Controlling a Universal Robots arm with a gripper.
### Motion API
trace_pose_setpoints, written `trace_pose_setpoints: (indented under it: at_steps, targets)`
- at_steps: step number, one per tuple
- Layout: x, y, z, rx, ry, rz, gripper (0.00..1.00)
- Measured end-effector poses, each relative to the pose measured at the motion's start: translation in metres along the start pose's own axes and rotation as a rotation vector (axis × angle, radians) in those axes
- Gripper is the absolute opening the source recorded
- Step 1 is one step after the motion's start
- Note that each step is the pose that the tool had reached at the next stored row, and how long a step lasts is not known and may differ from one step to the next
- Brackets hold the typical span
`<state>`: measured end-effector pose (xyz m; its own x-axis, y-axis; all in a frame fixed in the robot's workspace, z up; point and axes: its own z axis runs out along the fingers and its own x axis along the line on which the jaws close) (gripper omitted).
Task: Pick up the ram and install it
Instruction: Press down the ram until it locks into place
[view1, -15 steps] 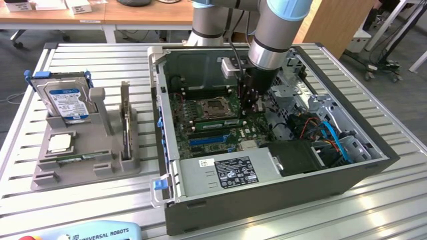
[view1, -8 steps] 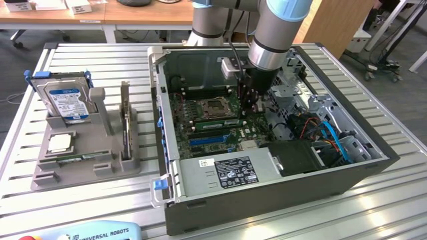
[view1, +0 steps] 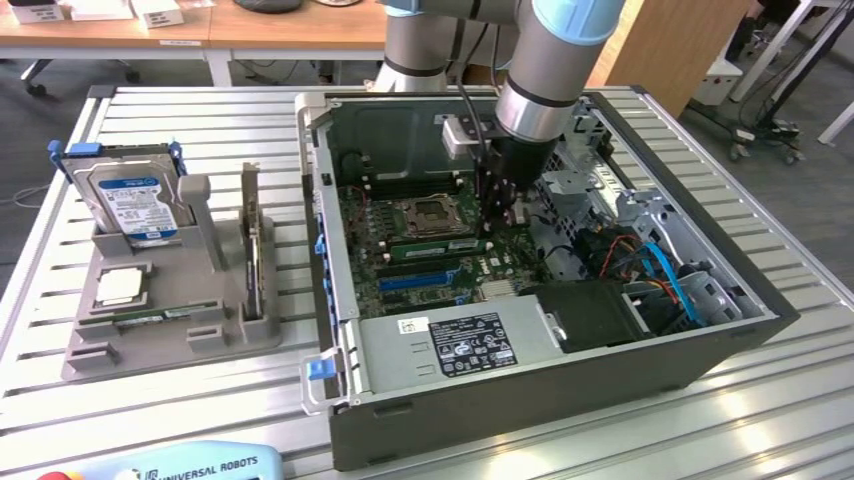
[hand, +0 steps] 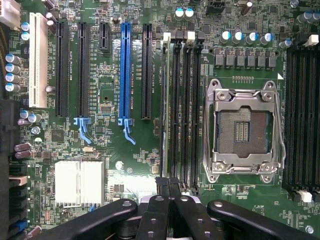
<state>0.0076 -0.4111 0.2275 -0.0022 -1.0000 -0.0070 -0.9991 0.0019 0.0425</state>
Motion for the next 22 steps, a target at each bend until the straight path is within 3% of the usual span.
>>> trace_pose_setpoints:
  at_steps: [22]
  targets:
    - [0.0000, -0.0001, 0.0026, -0.0001, 0.0001, 0.000, 0.10]
